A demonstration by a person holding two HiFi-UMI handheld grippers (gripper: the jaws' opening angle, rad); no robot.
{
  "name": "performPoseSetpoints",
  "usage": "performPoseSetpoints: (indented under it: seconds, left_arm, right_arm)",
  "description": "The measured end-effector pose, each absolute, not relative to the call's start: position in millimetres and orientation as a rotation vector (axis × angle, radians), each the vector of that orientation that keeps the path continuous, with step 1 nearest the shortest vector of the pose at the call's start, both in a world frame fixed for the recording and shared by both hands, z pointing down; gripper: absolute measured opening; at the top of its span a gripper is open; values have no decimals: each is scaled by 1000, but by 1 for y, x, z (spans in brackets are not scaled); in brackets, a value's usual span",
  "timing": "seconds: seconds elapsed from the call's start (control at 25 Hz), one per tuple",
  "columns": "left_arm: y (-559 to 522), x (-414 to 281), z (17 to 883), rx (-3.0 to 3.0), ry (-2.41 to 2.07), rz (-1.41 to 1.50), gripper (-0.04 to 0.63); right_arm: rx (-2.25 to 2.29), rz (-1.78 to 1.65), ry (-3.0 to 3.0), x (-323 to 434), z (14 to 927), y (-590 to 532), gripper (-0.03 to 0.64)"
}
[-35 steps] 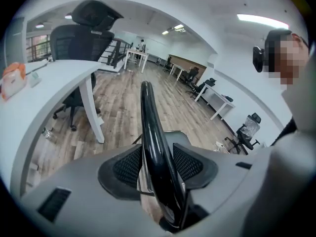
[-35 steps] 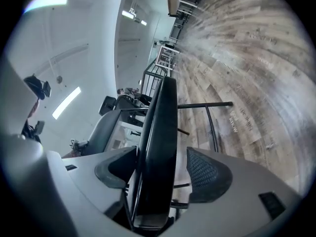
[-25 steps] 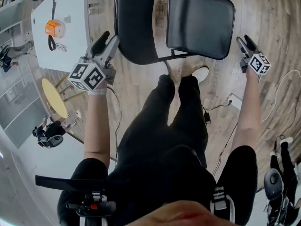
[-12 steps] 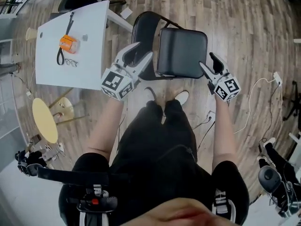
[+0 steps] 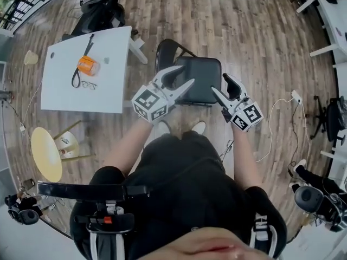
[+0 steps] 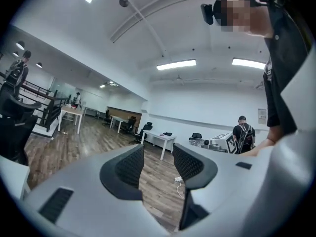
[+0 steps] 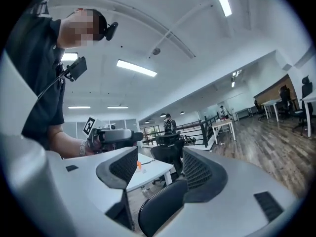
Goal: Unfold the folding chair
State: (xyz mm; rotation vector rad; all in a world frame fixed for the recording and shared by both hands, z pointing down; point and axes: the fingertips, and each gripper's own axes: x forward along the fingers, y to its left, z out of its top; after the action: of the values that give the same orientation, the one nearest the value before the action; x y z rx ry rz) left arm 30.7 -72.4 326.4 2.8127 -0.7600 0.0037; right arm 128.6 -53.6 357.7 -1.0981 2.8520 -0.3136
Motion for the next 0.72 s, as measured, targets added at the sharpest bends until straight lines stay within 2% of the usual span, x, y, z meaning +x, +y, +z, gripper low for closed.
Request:
performPoseSetpoints:
  seconds: [0.12,0.24,0.56,0.72]
  left_arm:
    - [-59,35,300,2859,-717,-28,190]
    - [-51,31,282,2893,-687,-56,182]
    - [-33,12,255,2964,-701,-110,38]
    - [-31,10,258,2960,-722,-82,5]
  right_arm:
    - [-1102,-230,2858,117,322,-38,287]
    - [-1118,-147,2838,109,291,-33,229]
    - [-1109,69,2853,81,248,-20,27]
    - [-1074,88,2868,64,244,-17,9]
